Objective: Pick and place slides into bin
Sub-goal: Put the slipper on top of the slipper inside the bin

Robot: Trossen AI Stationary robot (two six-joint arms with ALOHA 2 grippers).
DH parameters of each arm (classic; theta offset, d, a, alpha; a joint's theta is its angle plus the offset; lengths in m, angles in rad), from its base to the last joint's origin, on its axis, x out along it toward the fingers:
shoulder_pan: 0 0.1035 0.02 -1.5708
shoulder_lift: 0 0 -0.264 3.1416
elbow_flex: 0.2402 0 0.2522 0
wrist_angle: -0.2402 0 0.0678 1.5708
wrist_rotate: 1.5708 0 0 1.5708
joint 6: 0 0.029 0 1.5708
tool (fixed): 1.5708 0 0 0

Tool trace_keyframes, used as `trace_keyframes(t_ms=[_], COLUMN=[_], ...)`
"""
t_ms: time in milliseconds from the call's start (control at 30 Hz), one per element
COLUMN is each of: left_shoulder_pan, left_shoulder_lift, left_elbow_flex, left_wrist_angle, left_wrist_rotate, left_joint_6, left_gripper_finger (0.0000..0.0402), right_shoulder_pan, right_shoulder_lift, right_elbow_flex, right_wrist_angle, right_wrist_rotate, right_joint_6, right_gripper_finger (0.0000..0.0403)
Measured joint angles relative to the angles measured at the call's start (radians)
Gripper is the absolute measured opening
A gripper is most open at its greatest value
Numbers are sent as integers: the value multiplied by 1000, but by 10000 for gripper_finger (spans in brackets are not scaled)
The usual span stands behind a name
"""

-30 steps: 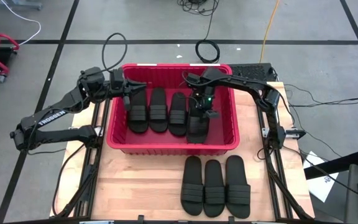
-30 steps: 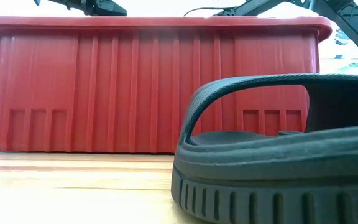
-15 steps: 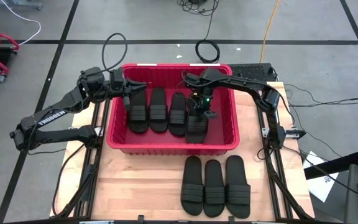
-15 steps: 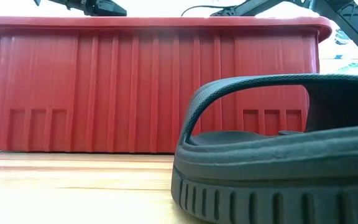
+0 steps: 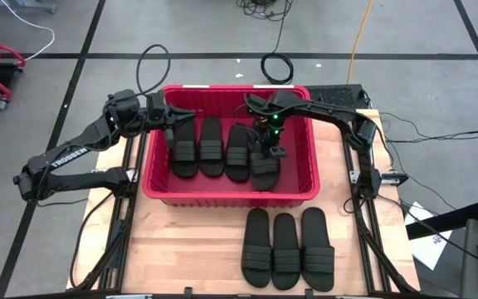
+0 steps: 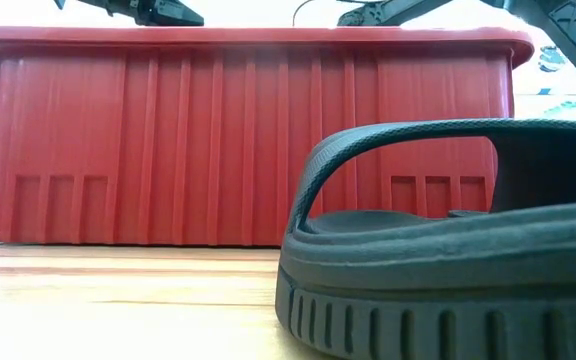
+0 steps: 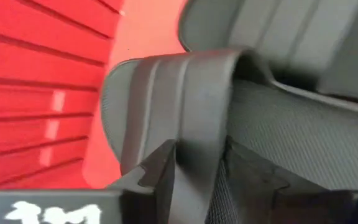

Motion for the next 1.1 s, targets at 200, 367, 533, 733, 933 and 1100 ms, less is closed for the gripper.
trace_keyframes(t_ms=[200, 367, 533, 733, 933, 1100], left_shoulder_pan=[0, 0, 0, 0, 0, 0], left_shoulder_lift=[0, 0, 0, 0, 0, 0], left_elbow_flex=[0, 0, 0, 0, 0, 0], left_wrist_angle=[0, 0, 0, 1, 1, 1], left_wrist_rotate=[0, 0, 0, 0, 0, 0], left_joint_6=[2, 7, 8, 10, 26, 27], left_gripper_finger=[24, 24, 24, 24, 24, 24], right_shoulder_pan=[-3, -3, -3, -24, -22, 61], right_shoulder_lift=[-70, -126, -169, -300, -506, -656], right_elbow_flex=[0, 0, 0, 0, 0, 0], right_wrist_angle=[62, 166, 233, 246, 35, -105], right_wrist_rotate=[36, 28, 29, -38, -221, -292], right_joint_6=[4, 34, 104, 237, 321, 335], right_gripper_finger=[145, 145, 144, 120, 22, 6])
